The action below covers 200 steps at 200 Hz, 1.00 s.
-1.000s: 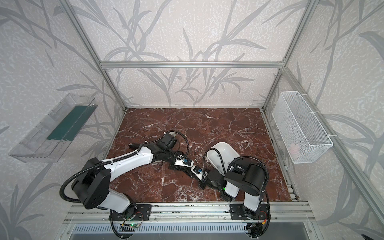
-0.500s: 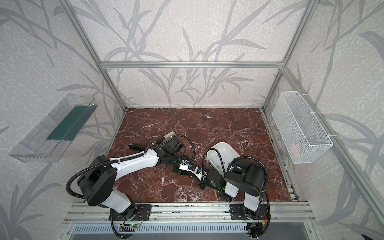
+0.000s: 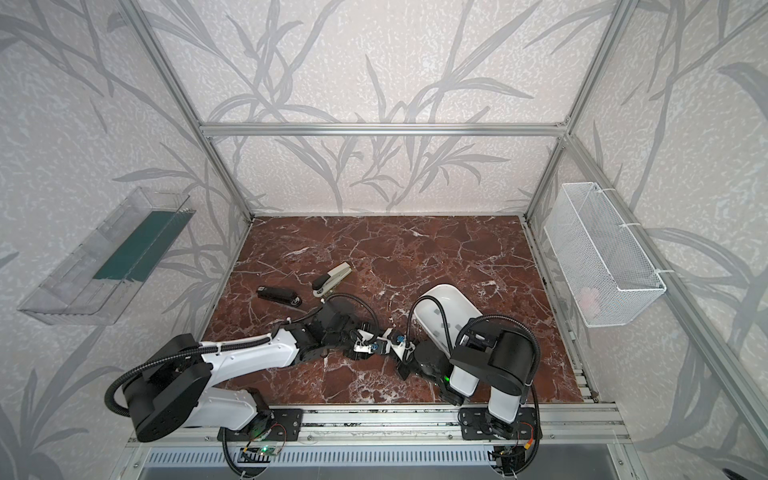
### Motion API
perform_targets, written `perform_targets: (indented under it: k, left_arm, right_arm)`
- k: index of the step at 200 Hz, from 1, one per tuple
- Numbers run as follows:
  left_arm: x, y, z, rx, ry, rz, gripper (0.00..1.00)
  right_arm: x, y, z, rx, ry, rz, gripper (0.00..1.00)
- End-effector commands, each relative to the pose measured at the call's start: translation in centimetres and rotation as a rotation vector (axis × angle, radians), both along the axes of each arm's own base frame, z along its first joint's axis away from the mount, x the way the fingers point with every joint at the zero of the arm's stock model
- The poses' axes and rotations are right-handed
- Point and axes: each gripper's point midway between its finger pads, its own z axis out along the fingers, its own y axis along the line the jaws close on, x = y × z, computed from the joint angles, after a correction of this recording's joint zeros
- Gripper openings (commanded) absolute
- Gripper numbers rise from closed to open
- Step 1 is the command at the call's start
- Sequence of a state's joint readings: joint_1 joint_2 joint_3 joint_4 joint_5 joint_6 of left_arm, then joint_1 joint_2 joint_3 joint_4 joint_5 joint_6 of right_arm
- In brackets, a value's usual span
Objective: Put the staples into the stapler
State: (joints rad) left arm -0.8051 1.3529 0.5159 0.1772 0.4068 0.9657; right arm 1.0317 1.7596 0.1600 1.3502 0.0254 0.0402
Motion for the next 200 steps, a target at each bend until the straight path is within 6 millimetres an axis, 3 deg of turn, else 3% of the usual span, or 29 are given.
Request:
perform_targets:
  k: [1, 35, 68, 97, 118, 153, 200]
  left_arm:
    - [0.6, 0.2, 2.1, -0.089, -0.087, 0.07, 0.57]
    - [0.2, 0.6, 2.1, -0.109, -0.121, 0.162, 0.53]
    - [-0.4, -1.0, 3.3, -0.179, -0.199, 0.214, 0.54]
    - [-0.6, -2.0, 2.4, -0.14, -0.289, 0.23, 0.54]
    - [0.1, -1.9, 3.3, -0.213, -0.373, 0.278, 0.53]
    - [1.0, -1.5, 2.5, -0.192, -0.401, 0.323, 0.48]
    - [0.9, 0.1, 3.1, -0.198, -0.444, 0.353, 0.51]
  right_arm:
    - [0.0, 0.4, 2.6, 0.095, -0.023, -0.015, 0.04]
    - [0.3, 0.4, 2.1, 0.091, -0.007, -0.033, 0.04]
    - [0.5, 0.4, 1.9, 0.088, 0.002, -0.05, 0.03]
    - [0.6, 0.1, 2.1, 0.096, 0.001, -0.068, 0.02]
    - [0.5, 0.0, 2.0, 0.093, 0.003, -0.07, 0.02]
    - [0.4, 0.0, 1.6, 0.084, 0.009, -0.068, 0.02]
    - [0.5, -0.2, 1.4, 0.073, 0.005, -0.082, 0.01]
